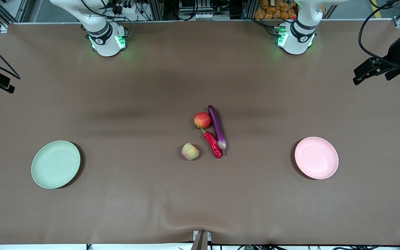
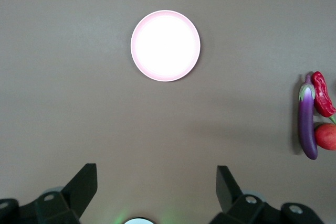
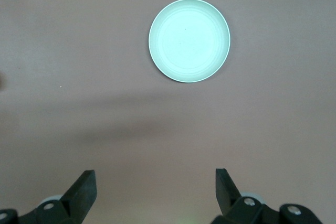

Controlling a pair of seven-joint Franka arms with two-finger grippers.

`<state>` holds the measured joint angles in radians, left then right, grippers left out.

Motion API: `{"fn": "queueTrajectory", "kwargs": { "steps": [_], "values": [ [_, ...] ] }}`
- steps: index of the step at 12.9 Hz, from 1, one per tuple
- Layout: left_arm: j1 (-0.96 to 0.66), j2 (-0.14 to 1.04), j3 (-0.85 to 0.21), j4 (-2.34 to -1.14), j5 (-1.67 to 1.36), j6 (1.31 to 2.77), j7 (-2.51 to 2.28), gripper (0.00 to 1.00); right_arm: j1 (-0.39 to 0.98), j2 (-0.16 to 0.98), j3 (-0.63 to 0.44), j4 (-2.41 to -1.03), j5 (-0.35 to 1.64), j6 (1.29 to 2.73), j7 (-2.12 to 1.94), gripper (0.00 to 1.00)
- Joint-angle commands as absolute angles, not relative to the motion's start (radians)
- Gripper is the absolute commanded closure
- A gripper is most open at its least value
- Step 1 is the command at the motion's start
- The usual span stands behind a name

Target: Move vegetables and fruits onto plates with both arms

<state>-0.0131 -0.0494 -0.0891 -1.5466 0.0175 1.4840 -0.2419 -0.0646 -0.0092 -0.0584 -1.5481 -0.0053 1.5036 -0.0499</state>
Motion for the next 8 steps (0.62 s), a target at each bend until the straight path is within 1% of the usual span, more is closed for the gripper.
{"fn": "queueTrajectory", "kwargs": {
  "steps": [1, 6, 8],
  "values": [
    [-0.025, -0.032, -0.091, -1.519, 0.038, 1.46, -0.239, 0.0, -0.075, 0.005, -0.054, -1.52, 0.015, 1.483, -0.041, 0.0],
    [-0.031, -0.025, -0.092, -1.523, 0.037, 1.462, -0.245, 0.0, -0.074, 0.003, -0.054, -1.52, 0.023, 1.474, -0.043, 0.0],
    [-0.052, 0.006, -0.112, -1.523, 0.032, 1.474, -0.256, 0.0, -0.072, 0.003, -0.054, -1.52, 0.028, 1.473, -0.04, 0.0]
  ]
}}
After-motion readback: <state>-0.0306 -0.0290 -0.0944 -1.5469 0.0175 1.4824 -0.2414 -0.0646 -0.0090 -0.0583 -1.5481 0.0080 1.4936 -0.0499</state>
